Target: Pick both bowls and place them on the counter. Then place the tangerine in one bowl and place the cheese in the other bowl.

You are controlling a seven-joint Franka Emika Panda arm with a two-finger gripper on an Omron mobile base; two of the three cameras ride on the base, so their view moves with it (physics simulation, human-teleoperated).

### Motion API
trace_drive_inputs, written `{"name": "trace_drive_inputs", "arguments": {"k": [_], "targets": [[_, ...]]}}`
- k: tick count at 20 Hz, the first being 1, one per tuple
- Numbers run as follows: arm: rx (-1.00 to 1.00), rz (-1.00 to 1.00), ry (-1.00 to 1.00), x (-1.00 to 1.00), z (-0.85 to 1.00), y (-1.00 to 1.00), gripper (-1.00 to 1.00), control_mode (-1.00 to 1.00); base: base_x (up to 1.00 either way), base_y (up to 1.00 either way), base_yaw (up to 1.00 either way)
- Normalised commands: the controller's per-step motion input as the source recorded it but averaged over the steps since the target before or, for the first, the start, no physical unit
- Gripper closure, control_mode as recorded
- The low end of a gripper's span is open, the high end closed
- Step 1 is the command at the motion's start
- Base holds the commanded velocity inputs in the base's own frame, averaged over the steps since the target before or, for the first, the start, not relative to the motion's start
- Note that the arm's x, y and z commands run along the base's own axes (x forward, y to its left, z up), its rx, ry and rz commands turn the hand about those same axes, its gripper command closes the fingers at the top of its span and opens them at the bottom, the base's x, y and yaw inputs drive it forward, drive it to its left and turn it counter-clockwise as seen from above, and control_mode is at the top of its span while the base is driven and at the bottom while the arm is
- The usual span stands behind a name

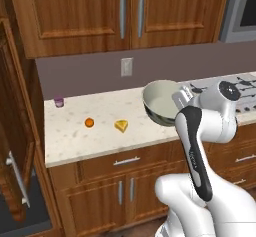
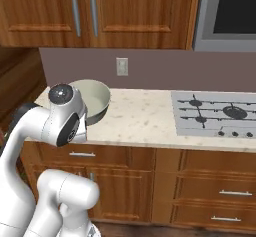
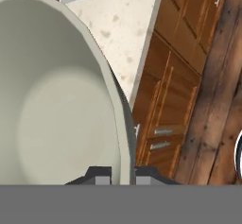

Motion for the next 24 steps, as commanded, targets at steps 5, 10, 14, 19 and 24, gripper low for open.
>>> {"name": "trace_drive_inputs", "arguments": {"k": [5,10,14,19,24], "targets": [[0.0,0.0,0.0,0.0,0.0,0.0,1.0,1.0,0.55,-0.49,0.18],[0.0,0.0,0.0,0.0,0.0,0.0,1.0,1.0,0.38,-0.4,0.24],[0.0,0.0,0.0,0.0,0.0,0.0,1.0,1.0,0.38,-0.26,0.11],[0.0,0.0,0.0,0.0,0.0,0.0,1.0,1.0,0.49,-0.29,0.03],[0.0,0.0,0.0,0.0,0.0,0.0,1.0,1.0,0.26,-0.11,0.0]]}}
